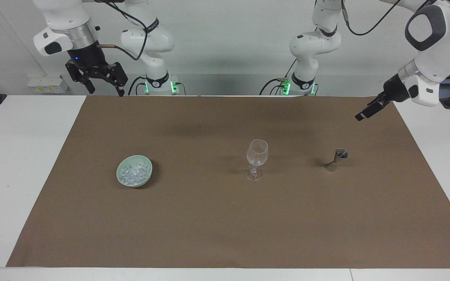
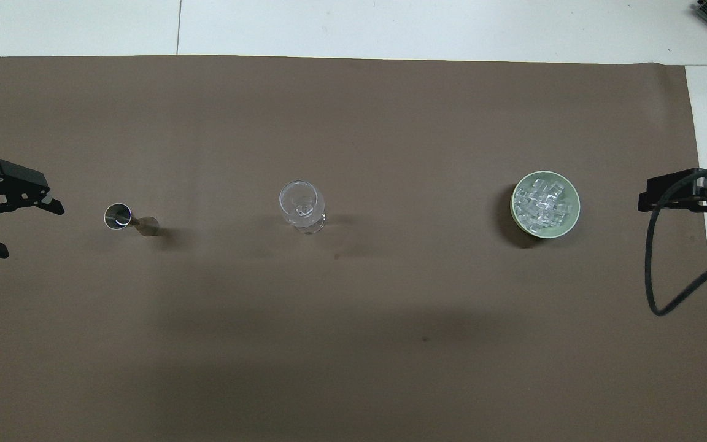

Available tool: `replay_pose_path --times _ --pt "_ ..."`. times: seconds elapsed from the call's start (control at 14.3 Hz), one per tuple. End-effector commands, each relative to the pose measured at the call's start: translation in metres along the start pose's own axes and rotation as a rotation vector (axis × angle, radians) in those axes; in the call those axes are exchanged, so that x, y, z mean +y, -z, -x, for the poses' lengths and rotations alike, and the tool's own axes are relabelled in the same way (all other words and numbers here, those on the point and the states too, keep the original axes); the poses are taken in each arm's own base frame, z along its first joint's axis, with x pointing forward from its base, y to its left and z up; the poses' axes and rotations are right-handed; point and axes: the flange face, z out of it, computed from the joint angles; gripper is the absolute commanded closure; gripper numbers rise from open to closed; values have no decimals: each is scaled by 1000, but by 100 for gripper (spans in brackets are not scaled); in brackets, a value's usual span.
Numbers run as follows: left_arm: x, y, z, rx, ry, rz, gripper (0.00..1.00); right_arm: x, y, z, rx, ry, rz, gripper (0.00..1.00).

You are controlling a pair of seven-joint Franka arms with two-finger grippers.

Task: Pour wine and add ice with both arms
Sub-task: 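Open the left gripper and move it toward the small metal cup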

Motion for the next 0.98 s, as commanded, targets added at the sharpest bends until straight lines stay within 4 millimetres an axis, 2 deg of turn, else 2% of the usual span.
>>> replay_pose_path --times 0.0,0.14,0.28,0.56,0.7,0.91 --pt "-7 -13 -20 -64 134 59 0 3 2 3 -12 5 -23 0" --pt "-23 -26 -42 -129 253 90 0 3 2 3 -11 5 -21 0" --pt "-44 -48 -74 -209 364 138 0 3 2 3 -11 5 -21 0" --pt "-62 -88 -113 -319 441 178 0 3 2 3 -12 5 -23 0" --pt "-87 -108 -139 -378 509 221 0 4 2 3 -12 4 -23 0" --pt "-93 -140 -144 -456 566 277 0 3 1 4 -18 5 -22 0"
